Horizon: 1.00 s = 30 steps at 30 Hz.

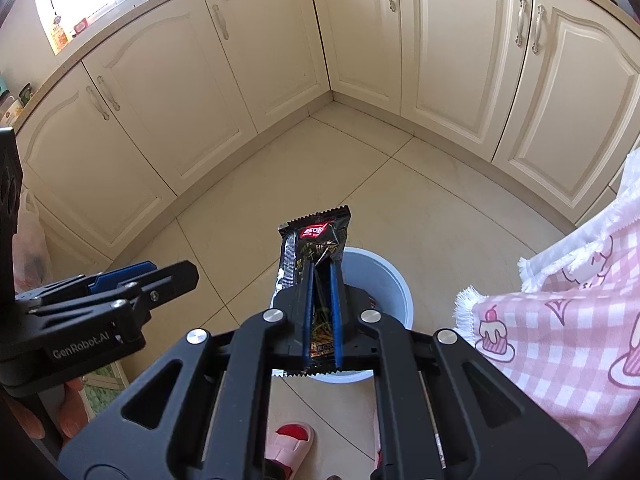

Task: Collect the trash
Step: 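Open both tools to drop the wrappers into the bin, then move both tools back over the table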

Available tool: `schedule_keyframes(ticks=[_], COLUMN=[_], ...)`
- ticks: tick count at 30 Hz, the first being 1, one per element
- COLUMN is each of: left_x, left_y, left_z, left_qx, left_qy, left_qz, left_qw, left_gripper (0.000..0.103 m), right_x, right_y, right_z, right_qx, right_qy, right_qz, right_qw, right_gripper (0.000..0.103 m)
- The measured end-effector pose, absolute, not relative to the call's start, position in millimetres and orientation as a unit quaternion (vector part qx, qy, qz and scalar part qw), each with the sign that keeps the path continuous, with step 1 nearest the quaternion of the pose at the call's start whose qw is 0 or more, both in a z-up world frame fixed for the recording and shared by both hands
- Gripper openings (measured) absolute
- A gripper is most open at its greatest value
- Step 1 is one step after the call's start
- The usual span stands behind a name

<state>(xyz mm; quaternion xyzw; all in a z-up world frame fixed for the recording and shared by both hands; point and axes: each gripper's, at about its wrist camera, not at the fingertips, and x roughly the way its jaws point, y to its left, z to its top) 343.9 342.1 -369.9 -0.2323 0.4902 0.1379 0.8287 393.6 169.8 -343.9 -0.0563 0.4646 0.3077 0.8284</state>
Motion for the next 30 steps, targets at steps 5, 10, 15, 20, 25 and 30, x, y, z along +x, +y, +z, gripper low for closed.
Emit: schedule_keyframes(ticks=[5,10,15,20,25,30], left_x=[341.8,335.1,325.8,310.1,287.5,267.1], left_y=[344.0,343.7,337.3,321.7,290.7,242.1], left_z=[-367.2,-359.0,-337.0,-301.3,-244.2,-188.9], left_qx=[-0.232,-0.229,-0.226,-0.219,-0.202,-0.175], left_qy=[0.486,0.482,0.47,0.448,0.408,0.362], left_qz=[0.146,0.146,0.142,0.134,0.115,0.081], left_qw=[0.83,0.833,0.841,0.856,0.883,0.912], left_gripper=[0.054,0.054,0.054,0.054,0.055,0.063], right_x=[397.2,395.5,383.5,358.0,328.6,294.0], right_y=[169.4,158.4,145.7,124.7,89.0,34.5], right_z=[-339.8,-327.7,-304.1,-264.2,-215.5,-160.6], right_qx=[-0.046,-0.033,-0.032,-0.035,-0.02,-0.006], right_qy=[0.445,0.437,0.423,0.391,0.355,0.307], right_qz=[0.308,0.297,0.292,0.288,0.283,0.261], right_qw=[0.839,0.848,0.857,0.874,0.891,0.915], right_gripper=[0.03,0.049,0.049,0.049,0.05,0.054])
